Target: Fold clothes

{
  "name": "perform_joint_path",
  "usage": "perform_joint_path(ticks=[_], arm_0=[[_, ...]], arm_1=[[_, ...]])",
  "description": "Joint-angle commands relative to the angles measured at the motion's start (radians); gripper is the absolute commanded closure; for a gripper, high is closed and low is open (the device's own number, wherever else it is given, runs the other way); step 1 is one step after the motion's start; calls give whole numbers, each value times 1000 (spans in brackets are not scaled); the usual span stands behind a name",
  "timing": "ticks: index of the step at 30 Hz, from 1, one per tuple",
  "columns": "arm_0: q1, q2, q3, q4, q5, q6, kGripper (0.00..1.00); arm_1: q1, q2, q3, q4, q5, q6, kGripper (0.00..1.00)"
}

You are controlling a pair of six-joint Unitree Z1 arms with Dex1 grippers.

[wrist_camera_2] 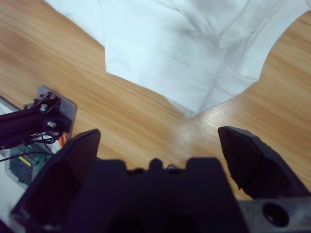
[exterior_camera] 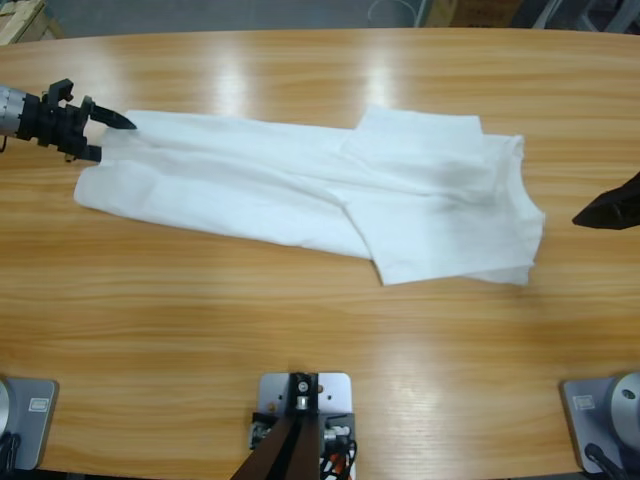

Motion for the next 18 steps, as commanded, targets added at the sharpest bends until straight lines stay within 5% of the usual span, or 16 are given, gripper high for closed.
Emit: perform_joint_path(ticks=[1,18], arm_0=[[-19,76,-9,-5,19,-19,46],[-43,82,-27,0,18,-20,50]], arm_1=[[5,-31,-3,11,-18,-7,0],[5,-48,-3,10,-26,-3,0]])
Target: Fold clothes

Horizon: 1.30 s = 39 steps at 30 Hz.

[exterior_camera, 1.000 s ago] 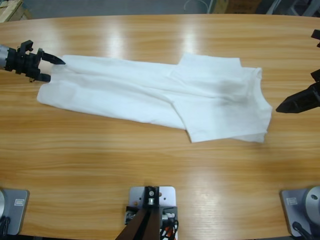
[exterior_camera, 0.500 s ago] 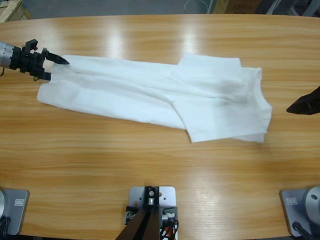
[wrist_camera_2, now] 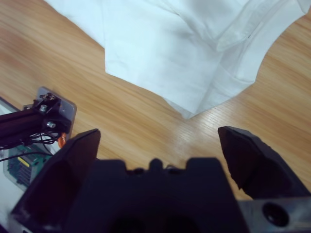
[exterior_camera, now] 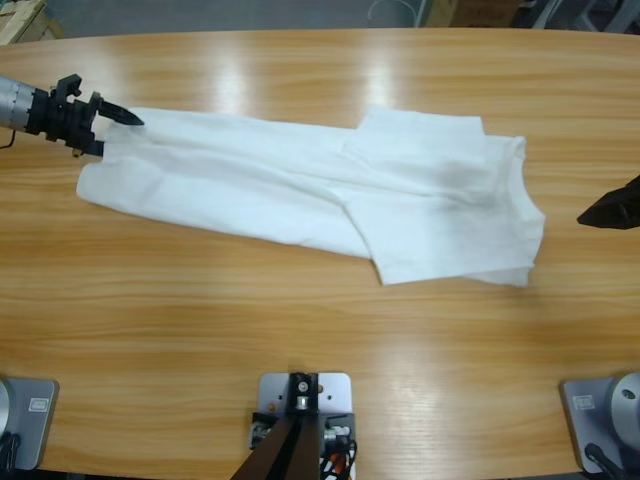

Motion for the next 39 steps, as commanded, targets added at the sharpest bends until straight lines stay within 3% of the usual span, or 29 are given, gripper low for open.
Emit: perform_joint_path(ticks=[1,12,14,19,21,22,24,25,39], arm_0=[[-17,67,4,1,16,-2,50],[-46,76,-27,14,18,11,19],[-43,76,-26,15,15,14,97],[-40,75,-24,17,6,19,104],[-37,76,-22,18,6,23,304],[-37,79,-20,18,6,26,472],[-29,87,-20,18,1,24,907],[-24,91,-22,18,-3,24,1000],[0,77,-19,23,-15,46,1000]], arm_1=[[5,-33,-3,10,-20,-3,0],[5,-49,-9,19,-20,2,0],[5,-50,-10,22,-22,2,0],[5,-52,-3,16,-23,2,0],[5,-52,-3,16,-23,2,0],[5,-52,-3,16,-23,2,0],[5,-56,-3,16,-23,2,0],[5,-57,-3,16,-23,2,0],[5,-67,-4,19,-22,5,0]])
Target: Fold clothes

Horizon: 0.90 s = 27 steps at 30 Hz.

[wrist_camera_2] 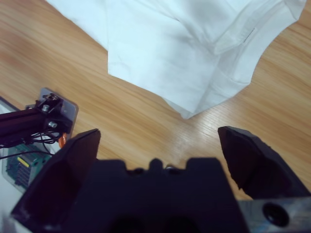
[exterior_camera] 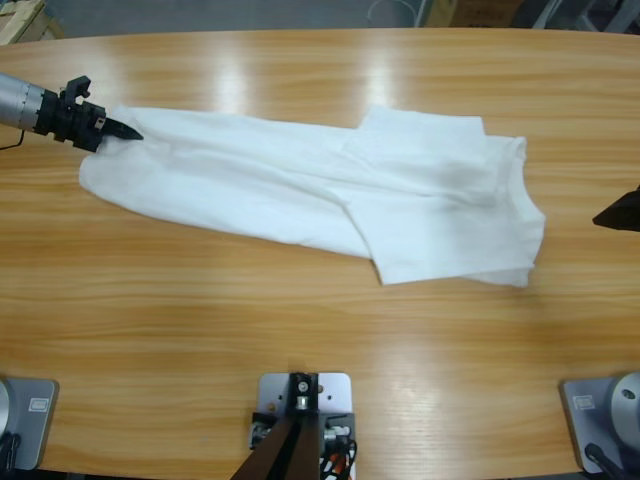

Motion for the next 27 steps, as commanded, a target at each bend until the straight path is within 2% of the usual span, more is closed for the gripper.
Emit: perform_joint_path(ticks=[1,6,12,16,22,27], arm_0=[[17,45,4,21,-12,30,1000],[51,24,5,68,-14,57,1000],[203,-55,4,177,-23,134,1000],[223,-122,-4,215,-26,128,1000],[257,-216,-151,397,-2,119,1000],[311,-217,-267,505,47,116,1000]], arm_1=[[5,-18,-3,10,-17,5,0],[5,-32,-4,14,-17,10,0],[5,-26,-2,9,-9,15,0],[6,-10,-10,16,-2,18,0],[9,-28,-15,17,3,20,0],[9,-37,-9,6,3,18,0]])
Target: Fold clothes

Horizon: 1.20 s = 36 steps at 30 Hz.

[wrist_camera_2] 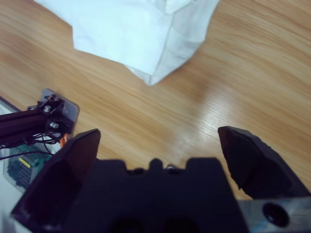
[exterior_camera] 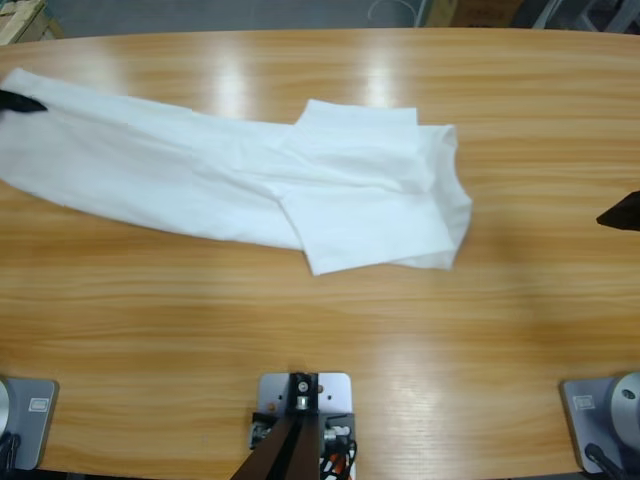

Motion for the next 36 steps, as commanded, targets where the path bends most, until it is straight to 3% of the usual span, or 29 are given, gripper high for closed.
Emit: perform_joint_path(ticks=[1,7,21,28,36], arm_0=[[65,-29,-153,162,62,0,1000],[22,-18,-377,348,63,-2,1000],[-515,74,-489,372,68,-143,1000],[-706,176,-620,372,69,-205,1000],[-889,376,-854,374,47,-275,1000]], arm_1=[[9,-31,-3,2,3,11,0],[15,-40,-4,5,8,11,0],[20,-64,11,-1,4,8,0],[22,-73,15,-4,4,7,0],[22,-78,18,-3,3,7,0]])
